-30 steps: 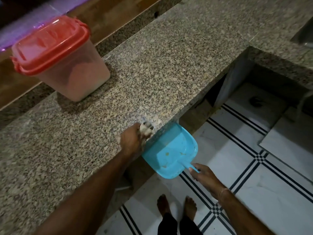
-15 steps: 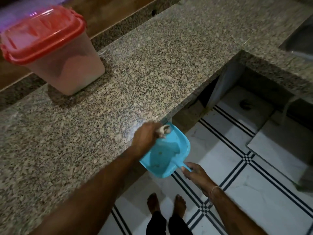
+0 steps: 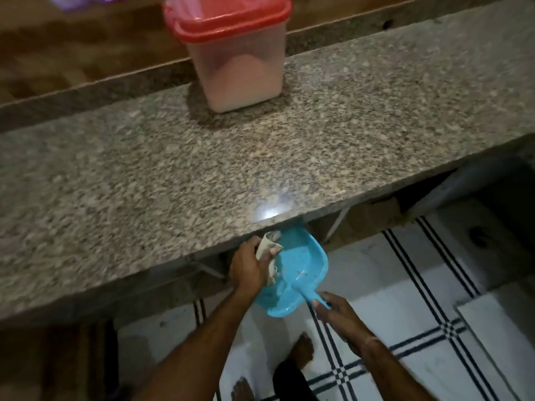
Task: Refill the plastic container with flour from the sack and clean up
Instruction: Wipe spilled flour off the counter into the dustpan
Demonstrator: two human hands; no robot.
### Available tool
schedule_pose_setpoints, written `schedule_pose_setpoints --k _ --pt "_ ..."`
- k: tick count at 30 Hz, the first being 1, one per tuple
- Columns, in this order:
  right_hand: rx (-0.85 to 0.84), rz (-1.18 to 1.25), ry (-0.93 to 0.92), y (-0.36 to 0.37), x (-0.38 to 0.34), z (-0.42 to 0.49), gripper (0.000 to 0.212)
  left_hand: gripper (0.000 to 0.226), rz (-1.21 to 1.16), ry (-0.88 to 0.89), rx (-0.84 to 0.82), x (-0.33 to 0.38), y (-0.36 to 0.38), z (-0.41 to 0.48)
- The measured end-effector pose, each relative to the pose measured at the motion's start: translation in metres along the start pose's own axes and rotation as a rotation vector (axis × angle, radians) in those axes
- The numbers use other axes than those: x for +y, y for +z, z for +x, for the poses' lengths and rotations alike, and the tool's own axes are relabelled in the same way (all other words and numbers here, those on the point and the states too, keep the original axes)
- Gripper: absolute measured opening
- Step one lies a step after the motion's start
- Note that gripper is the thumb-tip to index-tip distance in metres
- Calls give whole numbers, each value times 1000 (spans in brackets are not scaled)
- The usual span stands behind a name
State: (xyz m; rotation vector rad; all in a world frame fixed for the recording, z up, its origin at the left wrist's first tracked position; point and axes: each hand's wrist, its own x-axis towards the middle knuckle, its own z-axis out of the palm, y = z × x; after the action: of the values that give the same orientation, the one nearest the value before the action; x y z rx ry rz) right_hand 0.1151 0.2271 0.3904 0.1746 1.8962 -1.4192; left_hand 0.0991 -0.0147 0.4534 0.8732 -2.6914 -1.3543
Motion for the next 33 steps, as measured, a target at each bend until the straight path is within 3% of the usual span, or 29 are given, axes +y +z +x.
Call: schedule_pose_setpoints --k 4,15,23,31,33 --pt "-177 -141 -39 51 -16 2 18 20 -206 -190 236 -70 -55 -49" --pt "-700 -566 -126 268 -14 -52 23 23 -316 -774 827 -266 -192 -251" --pt "-885 -857 -81 379 35 -84 21 32 -426 -1021 960 -359 -201 -375" --pt "-860 -1061 46 499 107 -88 17 38 -537 -1167 1008 -462 -189 -431" --pt "-846 -1122 65 538 137 -76 25 37 -548 -1211 988 -497 -184 -432"
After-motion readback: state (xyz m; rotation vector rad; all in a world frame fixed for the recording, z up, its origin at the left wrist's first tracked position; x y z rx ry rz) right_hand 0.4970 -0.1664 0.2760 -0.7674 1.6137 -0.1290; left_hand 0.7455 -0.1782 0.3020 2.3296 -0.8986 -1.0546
